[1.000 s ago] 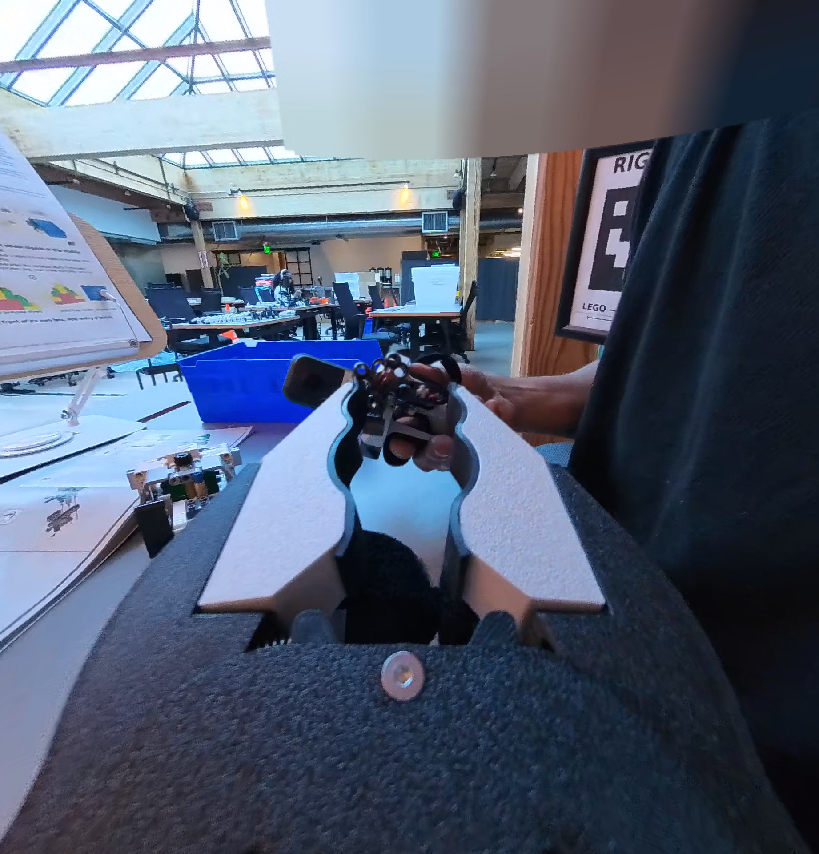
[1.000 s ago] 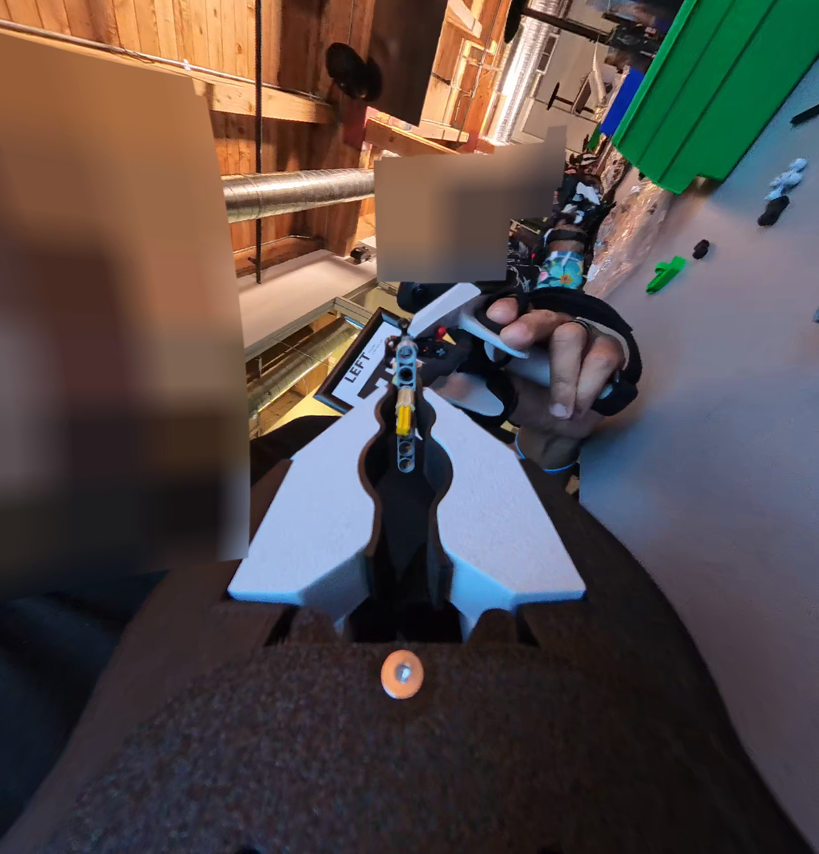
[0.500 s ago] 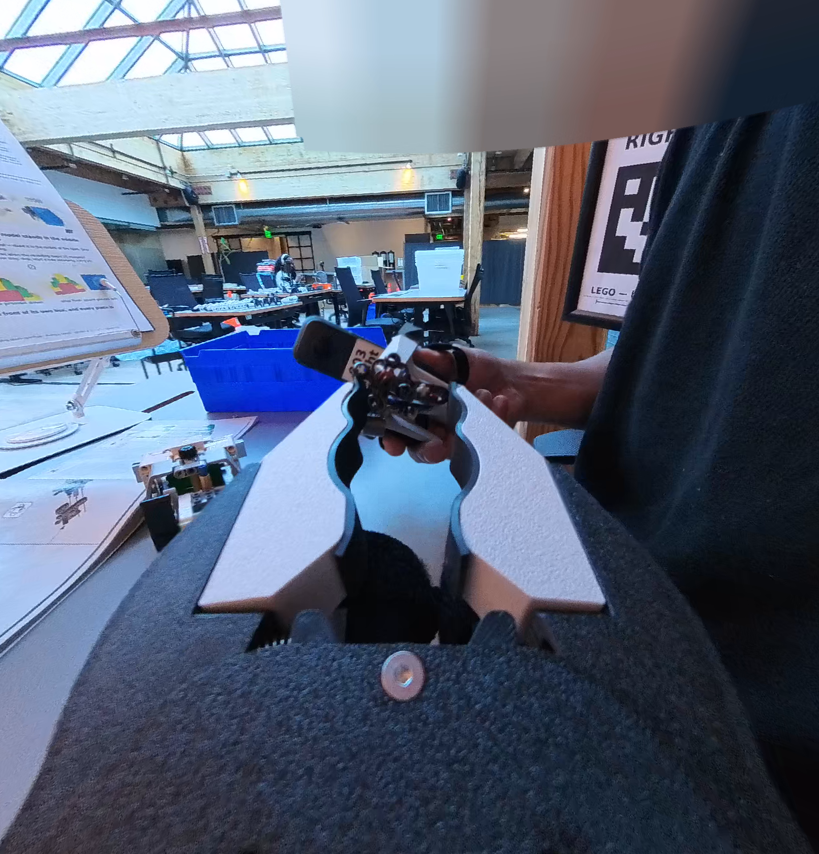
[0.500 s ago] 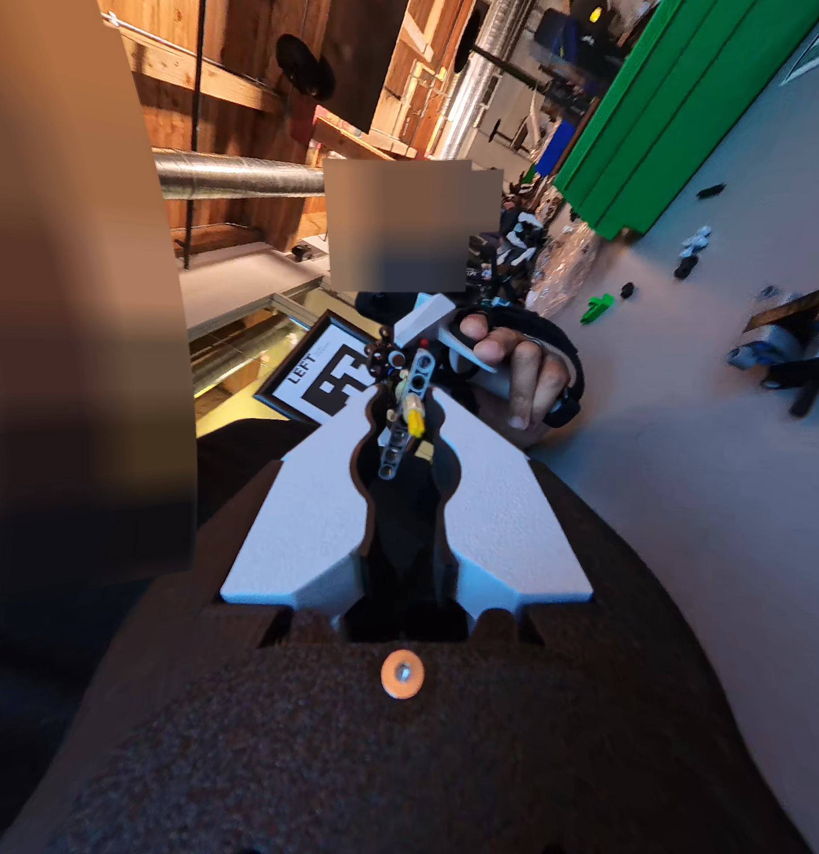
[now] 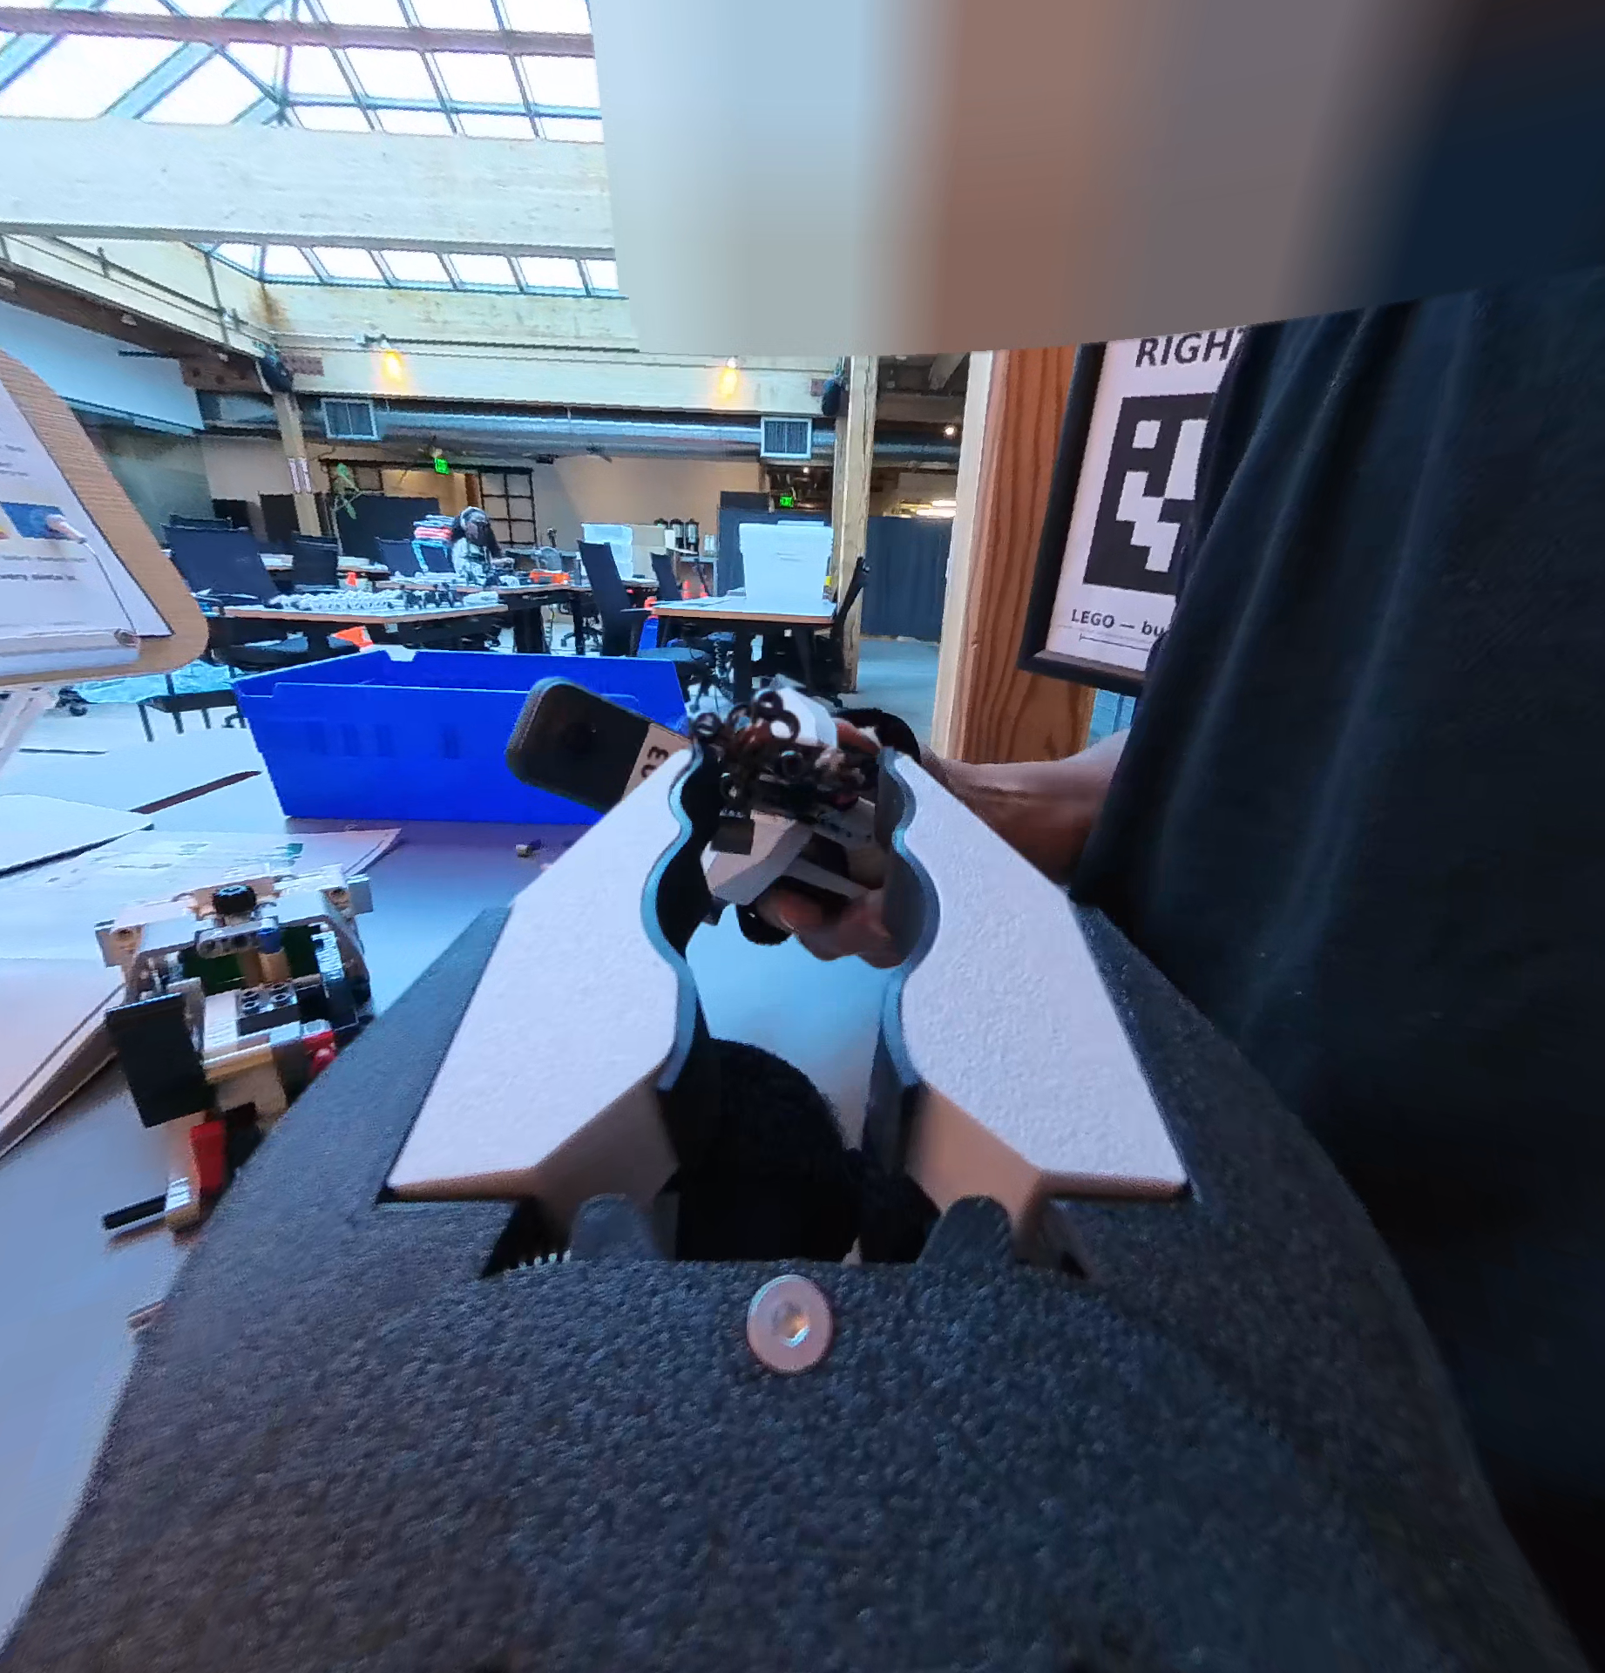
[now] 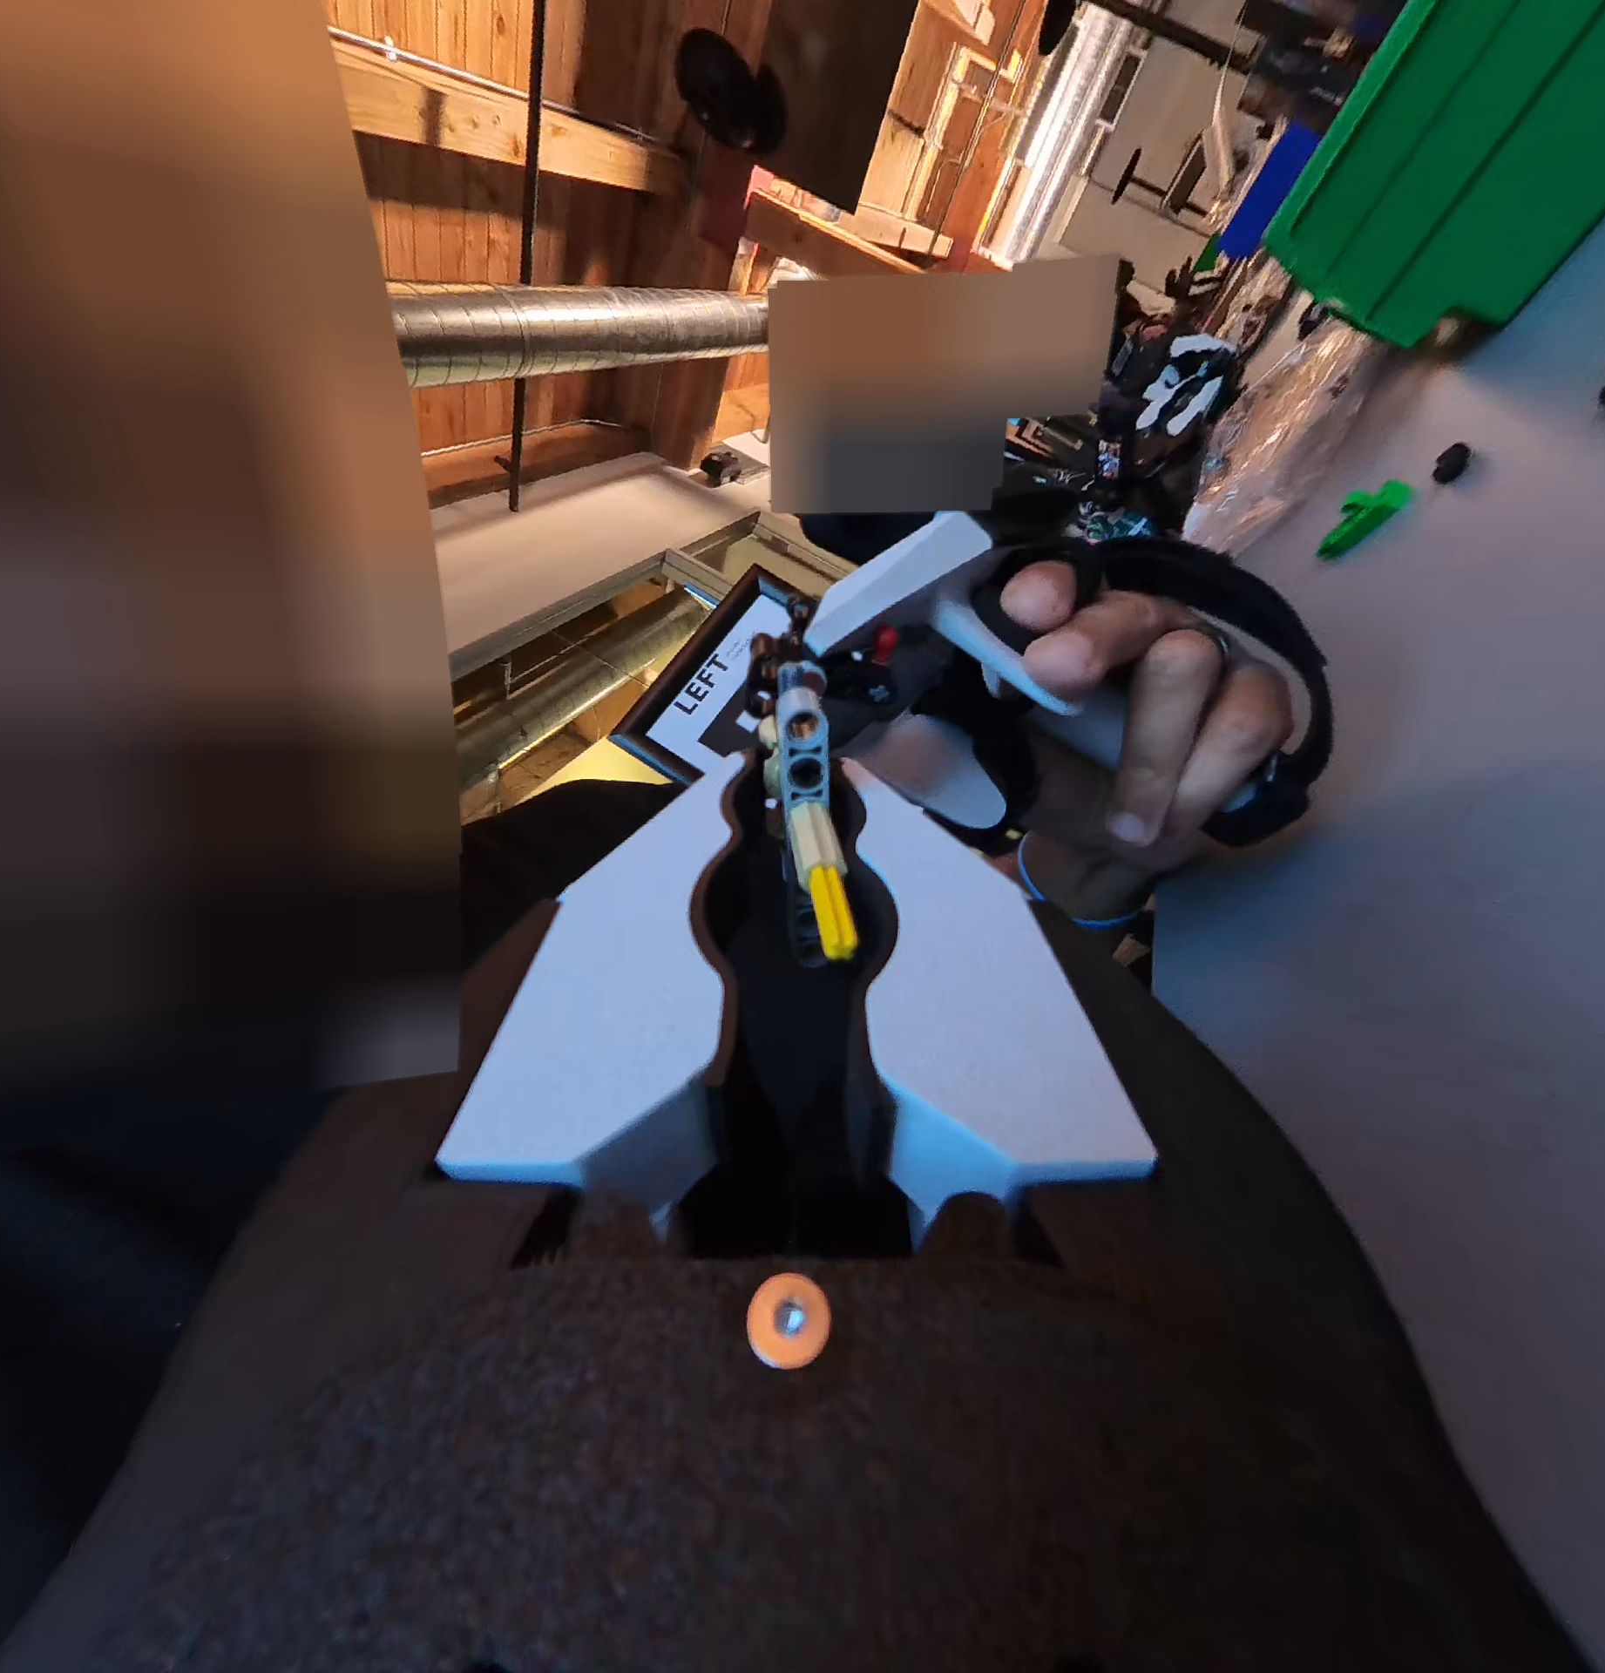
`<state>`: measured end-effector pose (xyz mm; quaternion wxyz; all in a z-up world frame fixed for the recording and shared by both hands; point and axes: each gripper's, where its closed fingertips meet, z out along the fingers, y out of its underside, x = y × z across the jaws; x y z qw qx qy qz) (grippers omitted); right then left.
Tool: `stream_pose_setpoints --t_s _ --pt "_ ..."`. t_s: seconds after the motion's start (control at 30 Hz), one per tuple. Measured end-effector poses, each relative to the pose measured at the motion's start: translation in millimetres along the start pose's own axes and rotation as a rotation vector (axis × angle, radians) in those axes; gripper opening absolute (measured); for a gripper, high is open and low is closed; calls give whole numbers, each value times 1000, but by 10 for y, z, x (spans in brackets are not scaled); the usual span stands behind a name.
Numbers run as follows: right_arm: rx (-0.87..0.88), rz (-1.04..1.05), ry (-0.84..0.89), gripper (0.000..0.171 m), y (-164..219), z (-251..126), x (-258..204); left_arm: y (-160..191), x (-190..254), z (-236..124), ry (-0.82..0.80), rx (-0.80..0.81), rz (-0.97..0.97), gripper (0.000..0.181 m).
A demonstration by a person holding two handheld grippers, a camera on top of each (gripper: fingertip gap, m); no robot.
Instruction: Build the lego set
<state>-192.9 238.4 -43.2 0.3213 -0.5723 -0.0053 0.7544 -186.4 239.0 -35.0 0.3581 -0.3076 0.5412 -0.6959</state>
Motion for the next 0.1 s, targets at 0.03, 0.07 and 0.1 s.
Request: stream_pose_setpoints --t_s 0.03,0.07,0.1 --pt "2 17 3 13 0 -8 13 15 3 -2 1 -9 8 32" --pt "-5 31 4 13 15 -16 23 36 6 -4 2 -22 22 32" --pt "-12 60 -1 13 32 -22 30 54 20 -2 7 -35 40 32"
